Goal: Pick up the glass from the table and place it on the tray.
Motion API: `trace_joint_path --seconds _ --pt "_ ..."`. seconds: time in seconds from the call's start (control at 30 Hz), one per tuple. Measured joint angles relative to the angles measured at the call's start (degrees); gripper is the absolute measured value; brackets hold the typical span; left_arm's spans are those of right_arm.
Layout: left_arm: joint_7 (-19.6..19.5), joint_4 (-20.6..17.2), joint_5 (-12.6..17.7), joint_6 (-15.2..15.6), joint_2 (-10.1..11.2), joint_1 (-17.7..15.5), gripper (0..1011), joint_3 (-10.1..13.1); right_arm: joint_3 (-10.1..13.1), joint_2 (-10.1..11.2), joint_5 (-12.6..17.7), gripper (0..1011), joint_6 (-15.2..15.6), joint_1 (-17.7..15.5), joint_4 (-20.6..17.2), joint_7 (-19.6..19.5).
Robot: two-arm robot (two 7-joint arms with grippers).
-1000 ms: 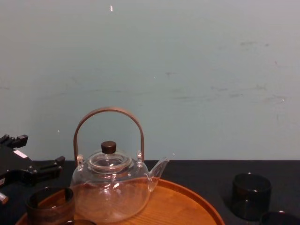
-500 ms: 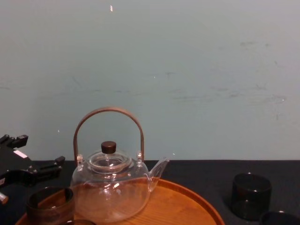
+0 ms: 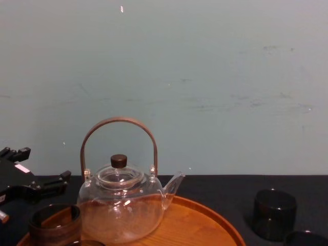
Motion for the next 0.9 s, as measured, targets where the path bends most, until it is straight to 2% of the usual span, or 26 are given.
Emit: trace_joint_path --seconds 0.33,0.9 --pt "0.0 0.0 0.0 0.0 0.0 0.0 1001 0.0 0.2 -1.5 -0.5 1002 0.5 1.9 2.7 1.6" --pt "0.0 0.0 0.0 0.0 0.0 0.0 1001 0.0 -1.6 -3.9 -0.1 1002 -0.3 7.2 9.3 4.7"
